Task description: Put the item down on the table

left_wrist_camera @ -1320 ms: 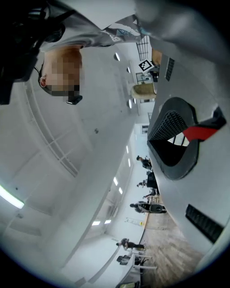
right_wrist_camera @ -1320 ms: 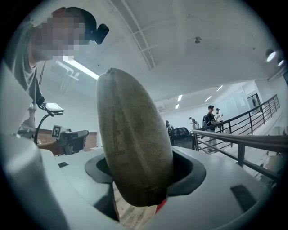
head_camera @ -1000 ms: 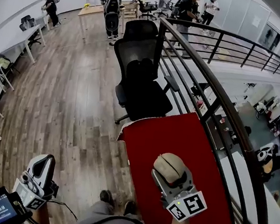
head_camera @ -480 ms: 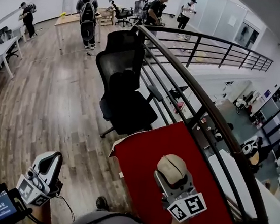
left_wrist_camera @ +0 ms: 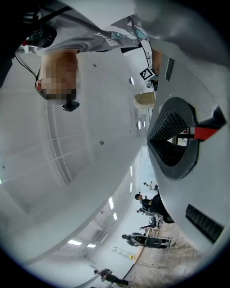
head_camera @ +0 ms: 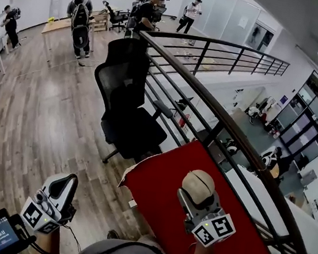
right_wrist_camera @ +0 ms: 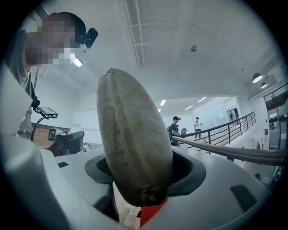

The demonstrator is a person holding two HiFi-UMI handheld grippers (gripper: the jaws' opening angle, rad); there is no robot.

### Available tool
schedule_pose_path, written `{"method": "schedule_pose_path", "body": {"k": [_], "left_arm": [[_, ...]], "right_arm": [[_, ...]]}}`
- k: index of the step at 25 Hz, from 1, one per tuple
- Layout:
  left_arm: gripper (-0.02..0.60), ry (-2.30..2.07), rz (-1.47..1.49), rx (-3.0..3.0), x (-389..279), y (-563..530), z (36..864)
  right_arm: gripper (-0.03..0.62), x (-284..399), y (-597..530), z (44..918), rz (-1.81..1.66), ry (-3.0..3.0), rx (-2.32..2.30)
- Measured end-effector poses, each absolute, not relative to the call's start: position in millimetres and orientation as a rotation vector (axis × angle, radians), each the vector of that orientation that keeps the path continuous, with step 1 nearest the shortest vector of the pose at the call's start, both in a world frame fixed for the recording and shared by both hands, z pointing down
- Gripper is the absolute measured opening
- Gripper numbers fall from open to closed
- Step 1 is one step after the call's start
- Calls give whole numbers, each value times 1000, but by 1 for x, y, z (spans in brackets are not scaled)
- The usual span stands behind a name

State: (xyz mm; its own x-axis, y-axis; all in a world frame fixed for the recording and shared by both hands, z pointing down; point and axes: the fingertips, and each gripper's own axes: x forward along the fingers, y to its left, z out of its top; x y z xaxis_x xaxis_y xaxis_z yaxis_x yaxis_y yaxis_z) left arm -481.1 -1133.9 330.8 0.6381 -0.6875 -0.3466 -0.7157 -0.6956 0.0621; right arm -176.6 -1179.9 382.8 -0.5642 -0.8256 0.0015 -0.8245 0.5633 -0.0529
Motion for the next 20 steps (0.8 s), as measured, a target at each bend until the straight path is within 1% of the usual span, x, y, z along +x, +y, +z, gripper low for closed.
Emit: {"method": "schedule_pose_path", "body": {"k": [4, 8, 13, 17, 20], "left_arm": [[2, 1152, 544, -2820, -480, -1158, 348], [2, 1118, 526, -2856, -468, -1175, 362], [2, 1129, 401, -2892, -451, -1193, 389], [2, 1107, 448, -2916, -429, -1223, 376], [2, 1122, 401, -2921, -420, -1248, 385]], "right_arm": [[281, -174, -1204, 399, -113, 2751, -1510], [282, -150, -1235, 418, -126, 2737, -1595], [281, -93, -1299, 461, -214, 2711, -1758], [282, -45, -1367, 513, -345, 2688, -1889], [282, -10, -1420, 560, -438, 2717, -1999]]}}
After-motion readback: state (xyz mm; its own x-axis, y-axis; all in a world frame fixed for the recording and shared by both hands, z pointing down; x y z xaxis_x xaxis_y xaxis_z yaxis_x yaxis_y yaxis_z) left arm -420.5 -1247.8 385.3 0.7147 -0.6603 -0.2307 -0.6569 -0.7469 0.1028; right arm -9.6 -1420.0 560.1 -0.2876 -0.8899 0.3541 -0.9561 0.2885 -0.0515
